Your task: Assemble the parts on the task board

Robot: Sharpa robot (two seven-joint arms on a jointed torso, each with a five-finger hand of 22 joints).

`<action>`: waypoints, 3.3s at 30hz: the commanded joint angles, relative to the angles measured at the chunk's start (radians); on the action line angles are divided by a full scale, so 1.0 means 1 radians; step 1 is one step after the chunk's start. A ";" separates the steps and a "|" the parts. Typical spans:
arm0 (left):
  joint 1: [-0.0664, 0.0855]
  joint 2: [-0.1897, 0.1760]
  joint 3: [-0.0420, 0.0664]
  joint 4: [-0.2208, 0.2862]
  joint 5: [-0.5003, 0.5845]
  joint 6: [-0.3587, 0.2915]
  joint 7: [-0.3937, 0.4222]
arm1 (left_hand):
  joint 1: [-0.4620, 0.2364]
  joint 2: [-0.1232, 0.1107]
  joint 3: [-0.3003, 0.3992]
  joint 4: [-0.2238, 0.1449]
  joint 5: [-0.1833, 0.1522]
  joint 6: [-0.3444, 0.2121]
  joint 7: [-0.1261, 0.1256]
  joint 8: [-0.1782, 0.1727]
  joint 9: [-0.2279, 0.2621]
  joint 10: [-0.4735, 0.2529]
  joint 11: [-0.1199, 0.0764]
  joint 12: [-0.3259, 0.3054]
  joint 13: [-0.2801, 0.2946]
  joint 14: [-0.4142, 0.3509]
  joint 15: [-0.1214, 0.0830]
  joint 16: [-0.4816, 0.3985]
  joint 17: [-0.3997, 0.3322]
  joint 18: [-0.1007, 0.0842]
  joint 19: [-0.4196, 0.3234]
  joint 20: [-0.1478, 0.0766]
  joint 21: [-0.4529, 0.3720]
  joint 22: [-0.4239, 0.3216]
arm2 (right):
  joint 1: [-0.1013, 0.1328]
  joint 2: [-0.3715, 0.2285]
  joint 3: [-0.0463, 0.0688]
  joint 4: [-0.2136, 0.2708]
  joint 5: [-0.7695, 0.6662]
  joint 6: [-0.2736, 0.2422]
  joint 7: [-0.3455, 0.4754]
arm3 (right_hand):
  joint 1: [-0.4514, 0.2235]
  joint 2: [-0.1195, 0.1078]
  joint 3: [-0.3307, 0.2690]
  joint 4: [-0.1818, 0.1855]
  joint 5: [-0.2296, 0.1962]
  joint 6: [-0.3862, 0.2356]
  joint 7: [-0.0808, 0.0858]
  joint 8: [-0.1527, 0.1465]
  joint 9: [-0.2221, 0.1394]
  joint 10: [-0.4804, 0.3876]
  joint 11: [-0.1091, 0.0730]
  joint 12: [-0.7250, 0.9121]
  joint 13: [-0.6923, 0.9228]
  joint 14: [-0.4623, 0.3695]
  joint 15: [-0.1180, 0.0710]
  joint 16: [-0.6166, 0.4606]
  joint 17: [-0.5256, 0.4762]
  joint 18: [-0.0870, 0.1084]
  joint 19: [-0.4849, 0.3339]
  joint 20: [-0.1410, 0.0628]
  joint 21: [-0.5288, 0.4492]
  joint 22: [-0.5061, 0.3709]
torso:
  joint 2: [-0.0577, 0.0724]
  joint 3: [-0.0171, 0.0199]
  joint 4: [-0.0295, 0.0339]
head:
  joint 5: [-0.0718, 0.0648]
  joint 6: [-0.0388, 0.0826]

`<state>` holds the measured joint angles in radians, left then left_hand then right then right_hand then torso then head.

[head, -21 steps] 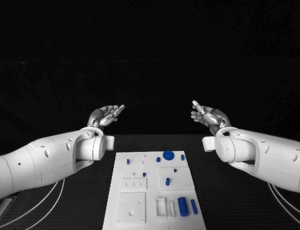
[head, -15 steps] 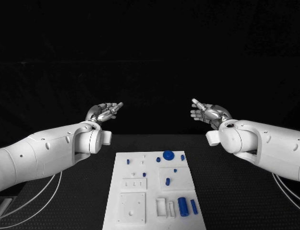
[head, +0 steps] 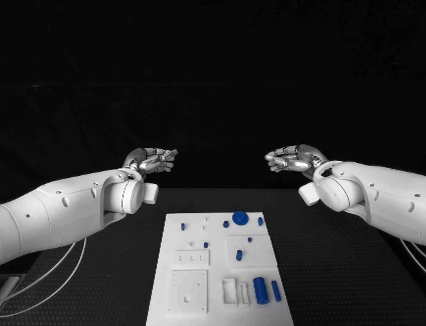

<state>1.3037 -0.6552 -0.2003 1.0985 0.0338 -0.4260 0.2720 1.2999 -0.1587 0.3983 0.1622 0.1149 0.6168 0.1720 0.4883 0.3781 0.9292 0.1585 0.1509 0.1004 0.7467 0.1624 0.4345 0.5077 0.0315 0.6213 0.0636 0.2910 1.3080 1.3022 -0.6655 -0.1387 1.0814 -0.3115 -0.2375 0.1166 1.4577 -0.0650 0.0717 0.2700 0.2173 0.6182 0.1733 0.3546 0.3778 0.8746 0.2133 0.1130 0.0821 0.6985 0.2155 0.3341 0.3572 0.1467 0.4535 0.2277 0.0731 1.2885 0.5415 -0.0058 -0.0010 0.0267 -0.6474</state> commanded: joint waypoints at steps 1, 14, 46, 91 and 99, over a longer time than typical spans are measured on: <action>0.002 -0.012 0.001 0.018 -0.025 0.055 -0.007 | 0.047 0.024 -0.007 -0.058 0.056 0.064 0.016 0.018 0.004 0.067 -0.004 0.031 0.009 0.080 -0.018 0.041 0.013 0.029 0.055 -0.015 0.028 0.022 | -0.011 0.016 0.000 -0.018 -0.344 0.000 -0.017 | 0.155 -0.042 0.115 -0.018 0.054 0.157 0.018 0.050 0.007 0.178 -0.053 0.045 0.018 0.155 -0.055 0.062 0.030 0.071 0.168 0.001 0.011 -0.033 | 0.003 -0.0010 0.0022 | 0.003 0.004; 0.019 -0.137 0.001 0.207 -0.070 0.095 0.006 | -0.039 0.028 0.144 -0.275 0.041 0.178 -0.011 -0.012 -0.018 0.180 -0.031 0.042 0.017 0.175 -0.052 0.062 0.021 0.015 0.132 -0.053 0.065 0.020 | -0.029 0.066 0.001 -0.027 -0.882 -0.010 -0.064 | -0.312 -0.044 0.605 -0.559 0.015 0.311 -0.018 0.011 0.001 0.376 -0.102 -0.033 -0.006 0.409 -0.149 0.095 0.152 0.115 0.472 -0.040 0.076 -0.024 | 0.049 0.0068 0.0204 | -0.006 0.011; 0.035 -0.163 0.005 0.300 -0.095 0.116 0.004 | -0.116 -0.063 0.182 -0.275 -0.042 0.151 0.014 -0.039 -0.020 0.162 -0.014 0.013 0.012 0.166 -0.045 0.050 0.023 0.021 0.129 -0.048 0.078 0.021 | -0.027 0.156 0.006 -0.041 -1.248 0.134 -0.099 | -0.390 -0.122 0.459 -0.549 0.163 0.284 -0.035 0.040 0.060 0.281 -0.107 0.129 0.073 0.390 -0.163 0.064 0.365 0.109 0.465 -0.060 0.140 0.040 | 0.149 -0.0118 0.0937 | -0.052 0.010; 0.048 -0.165 0.007 0.308 -0.094 0.114 -0.002 | -0.125 -0.061 0.186 -0.269 -0.041 0.147 0.011 -0.039 -0.017 0.153 -0.012 0.005 0.010 0.163 -0.043 0.047 0.024 0.023 0.126 -0.046 0.082 0.021 | -0.065 0.194 0.001 -0.073 -1.406 0.097 -0.122 | -0.366 -0.141 0.524 -0.555 0.114 0.330 -0.029 -0.002 0.012 0.347 -0.109 0.016 0.011 0.576 -0.217 0.074 0.457 0.115 0.604 -0.117 0.269 0.045 | 0.227 -0.0346 0.1218 | -0.078 0.021; 0.049 -0.168 0.007 0.309 -0.094 0.101 -0.004 | -0.124 -0.065 0.187 -0.271 -0.042 0.146 0.011 -0.039 -0.016 0.145 -0.011 0.000 0.008 0.159 -0.042 0.044 0.024 0.023 0.121 -0.045 0.082 0.022 | -0.074 0.193 0.001 -0.071 -1.411 0.102 -0.120 | -0.352 -0.137 0.547 -0.554 0.078 0.347 -0.034 0.000 0.009 0.375 -0.119 0.012 0.009 0.601 -0.227 0.112 0.496 0.115 0.627 -0.131 0.324 0.046 | 0.231 -0.0340 0.1192 | -0.074 0.018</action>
<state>1.3488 -0.8232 -0.1940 1.4049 -0.0573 -0.3263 0.2639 1.1841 -0.2185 0.5785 -0.1091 0.0764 0.7690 0.1811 0.4527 0.3604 1.0827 0.1484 0.1547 0.1093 0.9111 0.1217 0.4845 0.5309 0.0439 0.7435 0.0147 0.3676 1.3075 1.2370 -0.4704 -0.1328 1.0117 -1.7065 -0.1614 -0.0045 1.0941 -0.2040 0.6149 -0.2844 0.2978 0.9607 0.1383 0.3561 0.3887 1.2458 0.0944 0.1305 0.0918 1.2922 -0.0142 0.4426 0.8501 0.2479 1.0738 0.0959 0.3915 1.3045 0.7705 -0.0396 0.1201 -0.0479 -0.6287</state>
